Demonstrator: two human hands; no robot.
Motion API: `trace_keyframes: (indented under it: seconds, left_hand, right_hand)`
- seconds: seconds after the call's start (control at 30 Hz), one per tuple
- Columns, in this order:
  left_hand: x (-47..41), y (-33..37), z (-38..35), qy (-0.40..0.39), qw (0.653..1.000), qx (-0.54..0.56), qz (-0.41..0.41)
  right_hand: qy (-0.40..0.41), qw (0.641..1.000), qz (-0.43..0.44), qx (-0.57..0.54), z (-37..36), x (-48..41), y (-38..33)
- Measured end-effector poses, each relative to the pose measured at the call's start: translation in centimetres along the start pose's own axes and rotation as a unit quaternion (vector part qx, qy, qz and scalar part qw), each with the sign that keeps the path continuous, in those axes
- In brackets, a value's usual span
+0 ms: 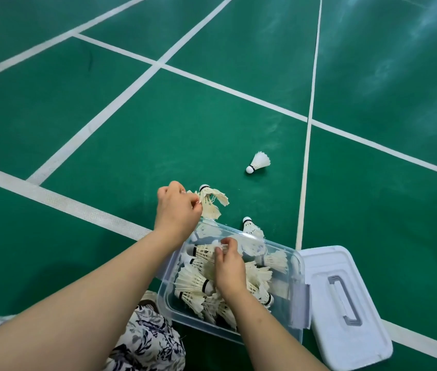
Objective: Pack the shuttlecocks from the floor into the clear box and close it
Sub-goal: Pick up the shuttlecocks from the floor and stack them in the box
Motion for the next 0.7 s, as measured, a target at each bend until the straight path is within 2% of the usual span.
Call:
trace_keyframes:
  seconds: [0.07,0.13,0.3,0.43,0.53,0.7]
  left_hand:
    - [0.0,0.1,0.0,0.0,1.0,0.001,-0.004]
    - [0.1,0.4,0.0,0.0,1.0,0.001,-0.012]
    - [1.2,1.4,-0.2,-0.027,0.999,-0.02,-0.039]
    - [3.2,2.7,-0.8,-0.054,0.994,-0.054,-0.072]
    - [4.7,3.9,-1.0,-0.071,0.989,-0.082,-0.1]
    - [7.2,5.6,-1.4,-0.056,0.974,-0.144,-0.166]
  right_hand:
    - [0.006,0.999,0.017,0.032,0.5,0.4,0.1]
    - [0.043,0.997,0.025,0.056,1.7,1.3,0.4]
    - [0.168,0.984,0.059,0.001,5.8,2.3,0.8]
    - [0.16,0.98,0.111,-0.034,7.8,3.0,-1.4]
    - [0.182,0.971,0.065,-0.139,8.6,4.1,-1.9]
    - [0.159,0.949,-0.088,-0.257,8.6,5.3,-1.2]
Point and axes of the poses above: each hand's wrist, its own x-axis away from the middle knuckle, its own z-axis out of the back of the hand, y = z × x, the point moved 4 cm from there along -x, towards the middle knuckle, and after that the axes turned 4 degrees about y, right-handed, at the moved point
